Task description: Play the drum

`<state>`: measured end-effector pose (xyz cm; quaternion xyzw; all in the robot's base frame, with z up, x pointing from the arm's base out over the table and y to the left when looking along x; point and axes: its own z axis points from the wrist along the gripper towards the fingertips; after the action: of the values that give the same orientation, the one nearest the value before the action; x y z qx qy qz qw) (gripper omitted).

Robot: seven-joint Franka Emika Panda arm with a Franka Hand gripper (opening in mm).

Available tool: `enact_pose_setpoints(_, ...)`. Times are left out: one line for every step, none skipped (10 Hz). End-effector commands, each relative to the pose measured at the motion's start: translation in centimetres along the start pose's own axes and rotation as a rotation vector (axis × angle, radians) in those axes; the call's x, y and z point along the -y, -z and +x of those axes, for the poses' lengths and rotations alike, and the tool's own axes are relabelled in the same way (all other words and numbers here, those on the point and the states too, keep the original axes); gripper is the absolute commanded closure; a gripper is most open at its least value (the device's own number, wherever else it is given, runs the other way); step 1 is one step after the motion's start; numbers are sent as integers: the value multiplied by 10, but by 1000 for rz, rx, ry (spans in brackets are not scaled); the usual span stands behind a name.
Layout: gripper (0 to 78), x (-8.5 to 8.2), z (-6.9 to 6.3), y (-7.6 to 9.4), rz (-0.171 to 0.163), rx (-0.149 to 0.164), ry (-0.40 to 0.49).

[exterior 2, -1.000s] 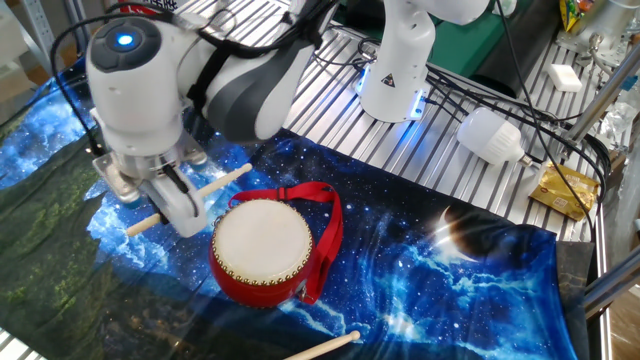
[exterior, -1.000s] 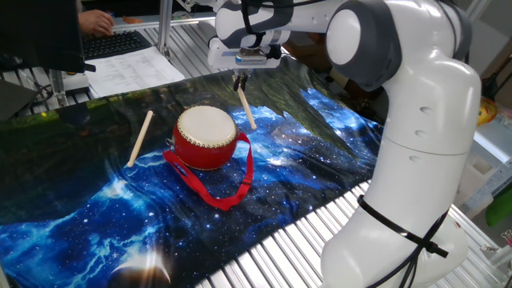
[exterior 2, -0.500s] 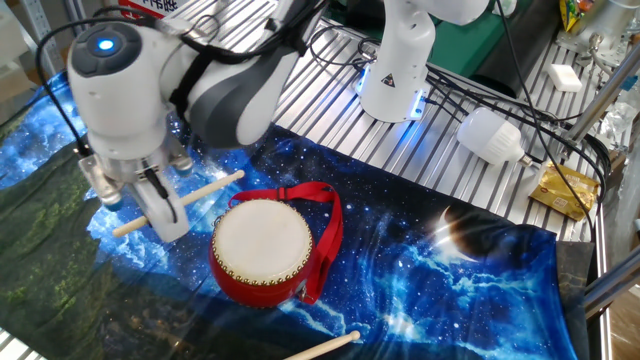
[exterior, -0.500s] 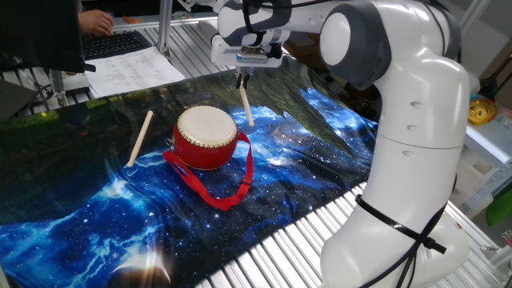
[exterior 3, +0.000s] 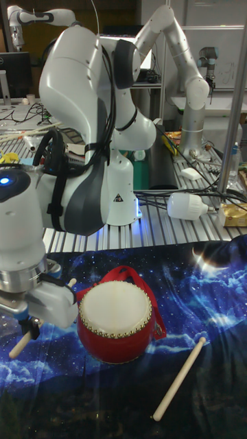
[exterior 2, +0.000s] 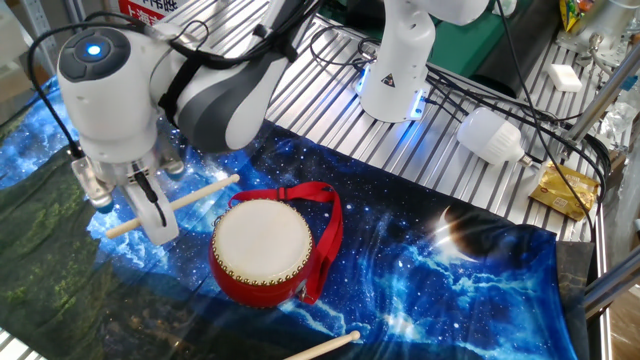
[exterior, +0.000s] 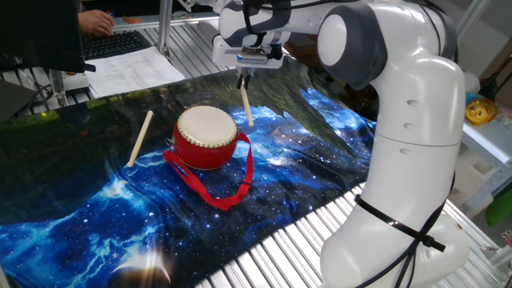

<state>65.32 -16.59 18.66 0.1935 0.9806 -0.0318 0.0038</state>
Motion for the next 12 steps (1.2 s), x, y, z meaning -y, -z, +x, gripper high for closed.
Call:
enact_pose_setpoints(764, 21, -29, -13, -5, 25, -40)
enact_pose_setpoints(764, 27, -35, -18, -8, 19, -96)
enact_pose_setpoints(764, 30, -37, -20, -8, 19, -137)
enact_pose_setpoints(764, 31, -39, -21, -7, 16, -159)
enact_pose_setpoints(764, 32, -39, -22, -10, 11, -202)
enact_pose_setpoints(764, 33, -39, -23, -10, 13, -216)
enact_pose_setpoints(764, 34, -40, -24, -11, 12, -209)
enact_pose_setpoints(764, 37, -42, -27, -16, 11, -191)
enact_pose_setpoints(764, 38, -43, -28, -18, 12, -185)
enact_pose_setpoints(764, 43, -47, -33, -26, 13, -167)
enact_pose_setpoints(764, 43, -47, -33, -26, 13, -167)
enact_pose_setpoints(764, 49, -52, -39, -36, 8, -170)
